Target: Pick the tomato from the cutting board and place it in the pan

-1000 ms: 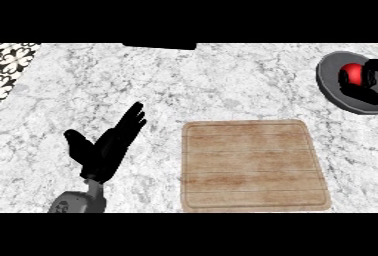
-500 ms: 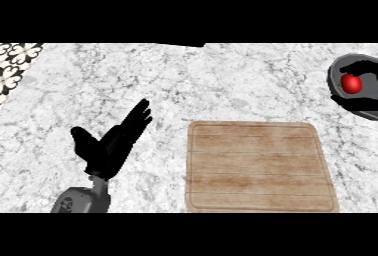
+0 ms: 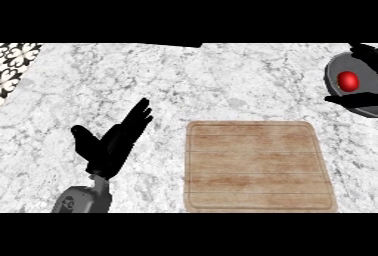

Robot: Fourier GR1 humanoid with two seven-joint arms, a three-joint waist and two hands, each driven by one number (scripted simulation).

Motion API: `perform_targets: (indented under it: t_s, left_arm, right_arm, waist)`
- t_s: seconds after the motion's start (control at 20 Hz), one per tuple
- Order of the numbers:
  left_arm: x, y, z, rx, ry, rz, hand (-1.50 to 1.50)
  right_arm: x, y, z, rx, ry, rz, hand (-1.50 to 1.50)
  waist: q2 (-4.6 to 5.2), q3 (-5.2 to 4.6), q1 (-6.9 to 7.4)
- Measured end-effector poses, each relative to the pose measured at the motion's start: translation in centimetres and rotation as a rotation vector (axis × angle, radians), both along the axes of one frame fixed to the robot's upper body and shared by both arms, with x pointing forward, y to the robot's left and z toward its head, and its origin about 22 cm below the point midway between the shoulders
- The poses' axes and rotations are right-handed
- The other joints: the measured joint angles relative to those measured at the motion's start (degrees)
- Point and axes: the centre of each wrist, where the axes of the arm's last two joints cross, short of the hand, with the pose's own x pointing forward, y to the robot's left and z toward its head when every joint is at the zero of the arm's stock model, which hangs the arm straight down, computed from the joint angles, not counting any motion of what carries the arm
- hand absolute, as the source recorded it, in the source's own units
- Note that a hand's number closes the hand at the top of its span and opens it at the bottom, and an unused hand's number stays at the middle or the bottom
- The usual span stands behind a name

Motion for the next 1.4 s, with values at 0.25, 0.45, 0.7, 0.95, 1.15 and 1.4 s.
perform_targets:
  t_s: [0.25,0.45,0.7,0.95,1.15,1.4]
  left_arm:
    - [-0.2,0.1,-0.1,0.002,0.001,0.002,0.0]
    - [0.0,0.3,0.0,-0.001,-0.003,0.016,0.0]
    - [0.0,0.5,-0.1,-0.006,-0.002,0.024,0.0]
    - [0.0,0.4,-0.2,-0.009,-0.001,0.024,0.0]
    - [0.0,0.6,-0.1,-0.009,0.001,0.036,0.0]
    - [-0.4,0.7,-0.5,-0.014,0.016,0.038,0.0]
  right_arm:
    - [-1.0,-2.0,0.7,0.166,0.05,0.035,-1.5]
    - [-2.6,-4.3,1.0,0.219,0.113,0.091,-1.5]
    - [-4.0,-6.5,1.9,0.226,0.165,0.113,-1.5]
    - [-5.0,-8.1,2.9,0.229,0.198,0.118,-1.5]
    - [-5.8,-9.1,3.5,0.221,0.213,0.115,-1.5]
    - [-6.5,-9.9,3.8,0.201,0.231,0.116,-1.5]
  waist:
    - [0.09,0.0,-0.12]
    - [0.22,0.04,-0.57]
    - [0.21,0.15,-1.02]
    - [0.09,0.27,-1.52]
    - [-0.08,0.35,-1.88]
    - [-0.22,0.37,-2.12]
